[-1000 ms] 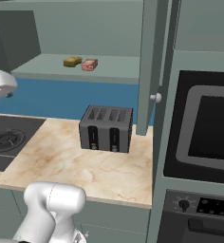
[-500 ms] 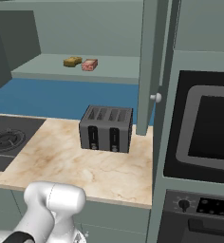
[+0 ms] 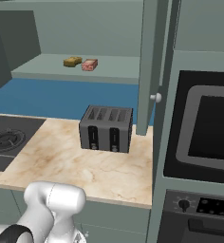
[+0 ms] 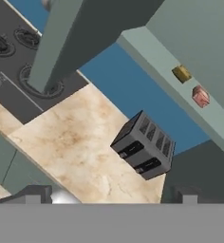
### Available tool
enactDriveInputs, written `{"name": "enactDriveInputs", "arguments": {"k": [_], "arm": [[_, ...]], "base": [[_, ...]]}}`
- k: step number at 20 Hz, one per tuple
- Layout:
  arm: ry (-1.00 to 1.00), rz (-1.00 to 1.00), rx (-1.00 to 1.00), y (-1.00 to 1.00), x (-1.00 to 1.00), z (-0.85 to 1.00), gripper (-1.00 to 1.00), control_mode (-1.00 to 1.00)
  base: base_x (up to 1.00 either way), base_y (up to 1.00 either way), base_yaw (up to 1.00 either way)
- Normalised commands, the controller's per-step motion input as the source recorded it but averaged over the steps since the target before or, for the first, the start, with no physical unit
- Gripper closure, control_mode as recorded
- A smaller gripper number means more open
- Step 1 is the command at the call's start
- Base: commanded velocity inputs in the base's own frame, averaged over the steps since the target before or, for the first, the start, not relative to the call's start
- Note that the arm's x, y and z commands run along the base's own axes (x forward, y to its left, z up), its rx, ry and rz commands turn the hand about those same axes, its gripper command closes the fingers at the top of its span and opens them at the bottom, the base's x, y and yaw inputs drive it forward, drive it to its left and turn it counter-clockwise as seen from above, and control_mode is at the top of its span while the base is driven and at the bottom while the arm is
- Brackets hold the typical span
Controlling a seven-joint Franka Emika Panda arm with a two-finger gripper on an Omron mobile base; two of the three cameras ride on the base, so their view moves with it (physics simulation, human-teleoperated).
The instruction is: Pick up the bar soap and sponge from the sink, and place them back in the cabinet, and close the cabinet doors.
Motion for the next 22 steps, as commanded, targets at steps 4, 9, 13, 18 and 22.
{"name": "enactDriveInputs", "arguments": {"k": [4,9,13,18,22], "arm": [[0.0,0.19,-0.09,0.3,0.0,0.0,-1.0,-1.0],[0.0,0.15,-0.07,0.26,-0.02,0.0,-1.0,-1.0],[0.0,0.1,-0.09,0.31,-0.02,0.0,-1.0,-1.0],[0.0,0.13,-0.11,0.49,0.0,0.0,-1.0,-1.0],[0.0,0.07,-0.11,0.43,0.0,0.0,-1.0,-1.0]], "base": [[0.0,0.0,0.0],[0.0,0.0,0.0],[0.0,0.0,0.0],[0.0,0.0,0.0],[0.0,0.0,0.0]]}}
